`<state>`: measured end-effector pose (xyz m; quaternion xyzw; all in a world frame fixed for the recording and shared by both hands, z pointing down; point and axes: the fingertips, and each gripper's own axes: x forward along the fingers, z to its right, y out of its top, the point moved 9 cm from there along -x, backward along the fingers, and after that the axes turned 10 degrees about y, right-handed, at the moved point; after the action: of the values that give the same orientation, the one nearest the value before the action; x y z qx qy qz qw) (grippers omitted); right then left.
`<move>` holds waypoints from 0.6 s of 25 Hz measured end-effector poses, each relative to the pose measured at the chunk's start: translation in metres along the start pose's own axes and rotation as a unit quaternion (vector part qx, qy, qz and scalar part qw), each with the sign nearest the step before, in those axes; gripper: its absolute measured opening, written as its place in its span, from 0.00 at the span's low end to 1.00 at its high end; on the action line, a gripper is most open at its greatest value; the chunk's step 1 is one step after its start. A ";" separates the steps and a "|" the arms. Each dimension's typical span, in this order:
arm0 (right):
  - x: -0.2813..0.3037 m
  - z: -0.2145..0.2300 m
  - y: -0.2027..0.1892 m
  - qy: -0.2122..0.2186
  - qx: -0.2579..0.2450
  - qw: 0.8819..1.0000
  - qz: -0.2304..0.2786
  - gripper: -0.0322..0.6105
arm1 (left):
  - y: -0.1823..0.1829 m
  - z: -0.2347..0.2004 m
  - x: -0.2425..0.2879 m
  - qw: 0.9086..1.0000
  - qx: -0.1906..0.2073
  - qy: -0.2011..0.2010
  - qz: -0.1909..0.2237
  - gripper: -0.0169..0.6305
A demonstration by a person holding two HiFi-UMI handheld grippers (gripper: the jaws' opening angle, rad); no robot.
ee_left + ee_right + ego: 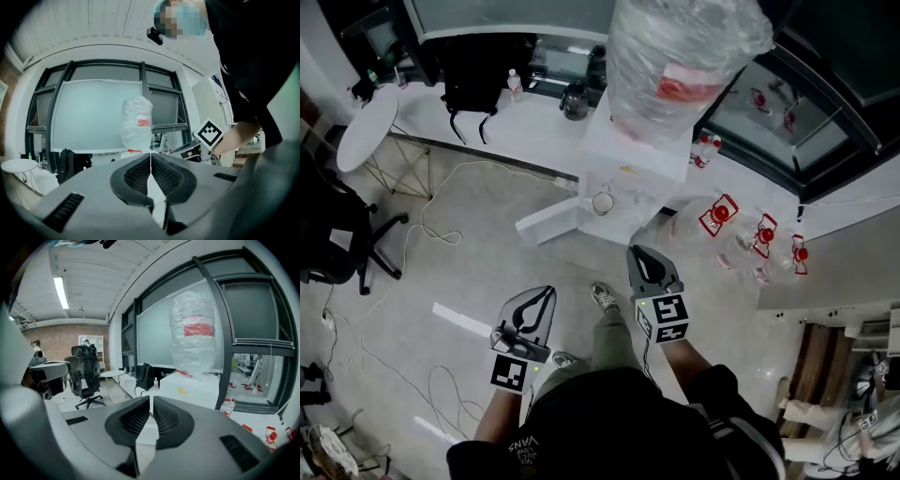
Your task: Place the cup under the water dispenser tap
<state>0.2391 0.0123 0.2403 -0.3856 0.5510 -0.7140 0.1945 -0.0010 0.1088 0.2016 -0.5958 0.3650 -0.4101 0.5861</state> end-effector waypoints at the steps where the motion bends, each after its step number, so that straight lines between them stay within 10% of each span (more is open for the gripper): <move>1: -0.005 -0.002 0.003 0.000 -0.001 1.000 0.003 0.13 | 0.002 0.001 -0.004 1.000 0.002 0.001 0.001 0.06; 15: -0.058 -0.038 0.025 0.008 -0.005 0.999 0.033 0.13 | 0.016 0.013 -0.047 1.000 0.014 0.002 0.019 0.06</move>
<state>0.2424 0.0695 0.1933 -0.3628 0.5681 -0.7076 0.2118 -0.0067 0.1566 0.1829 -0.5798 0.3716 -0.4055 0.6011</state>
